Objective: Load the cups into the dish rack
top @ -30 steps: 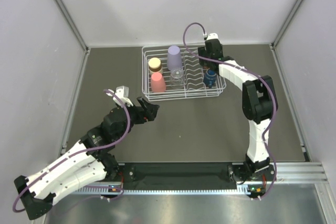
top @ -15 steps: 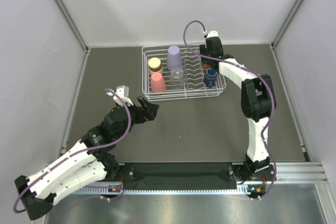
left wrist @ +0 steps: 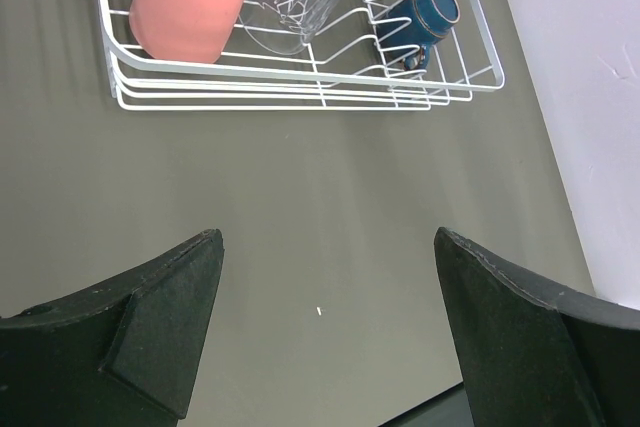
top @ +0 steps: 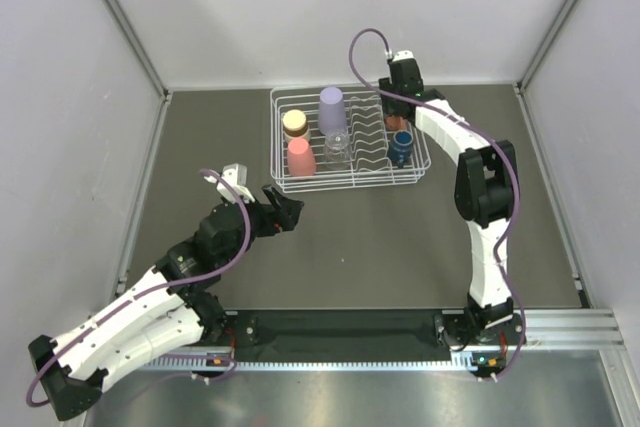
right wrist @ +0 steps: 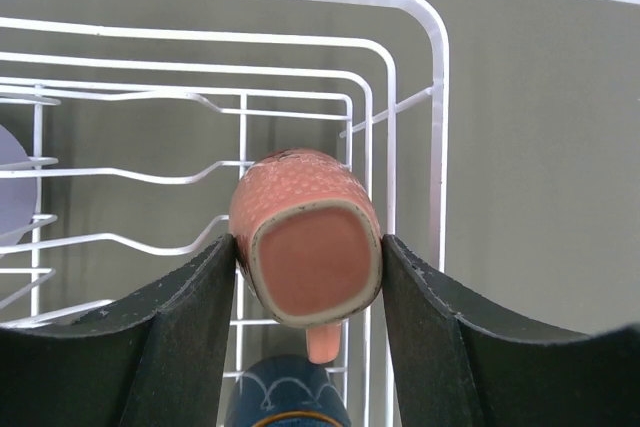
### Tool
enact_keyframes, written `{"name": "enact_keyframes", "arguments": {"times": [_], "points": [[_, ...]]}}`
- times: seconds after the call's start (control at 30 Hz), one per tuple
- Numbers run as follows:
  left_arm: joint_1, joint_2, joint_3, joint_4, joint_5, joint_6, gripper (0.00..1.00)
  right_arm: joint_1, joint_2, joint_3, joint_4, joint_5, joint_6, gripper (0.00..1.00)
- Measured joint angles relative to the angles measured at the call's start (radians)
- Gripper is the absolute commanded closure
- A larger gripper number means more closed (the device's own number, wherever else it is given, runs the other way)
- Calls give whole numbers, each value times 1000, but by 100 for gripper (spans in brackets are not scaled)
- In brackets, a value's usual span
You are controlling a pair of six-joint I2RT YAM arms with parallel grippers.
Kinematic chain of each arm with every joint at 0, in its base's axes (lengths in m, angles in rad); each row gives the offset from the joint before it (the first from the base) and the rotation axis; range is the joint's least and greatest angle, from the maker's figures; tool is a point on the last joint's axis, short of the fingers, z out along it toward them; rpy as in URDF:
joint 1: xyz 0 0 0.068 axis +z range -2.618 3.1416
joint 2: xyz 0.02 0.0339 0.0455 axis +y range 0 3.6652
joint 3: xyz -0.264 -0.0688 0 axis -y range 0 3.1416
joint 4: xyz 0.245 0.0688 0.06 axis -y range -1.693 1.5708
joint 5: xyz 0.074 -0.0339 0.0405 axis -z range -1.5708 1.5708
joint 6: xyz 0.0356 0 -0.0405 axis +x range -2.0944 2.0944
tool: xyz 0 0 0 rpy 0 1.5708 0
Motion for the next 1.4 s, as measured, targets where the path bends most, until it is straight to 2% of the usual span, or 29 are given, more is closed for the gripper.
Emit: {"name": "enact_keyframes", "arguments": {"times": [0.33, 0.67, 0.83, 0.9, 0.97, 1.07, 1.17, 1.27, 1.3, 1.4], "points": [[7, 8, -5, 0, 23, -1, 9, 0, 35, 122, -168, -11, 19, 100], [14, 13, -5, 1, 35, -3, 9, -5, 92, 190, -218, -17, 42, 100], [17, 21, -5, 1, 45, -3, 9, -8, 101, 201, -219, -19, 46, 87], [18, 22, -5, 1, 48, -3, 9, -9, 101, 201, -219, -19, 50, 74], [20, 22, -5, 2, 49, -3, 9, -9, 101, 201, -219, -19, 51, 69], [23, 22, -5, 3, 50, -4, 9, -9, 101, 201, -219, -19, 52, 53], [23, 22, -5, 6, 52, -4, 9, -10, 101, 201, -219, -19, 52, 48], [24, 24, -5, 8, 58, -4, 9, -10, 101, 201, -219, -19, 52, 39], [25, 26, -5, 8, 60, -5, 9, -10, 101, 201, -220, -19, 53, 33], [26, 29, -5, 8, 67, -5, 9, -10, 101, 201, -230, -19, 51, 26]]}}
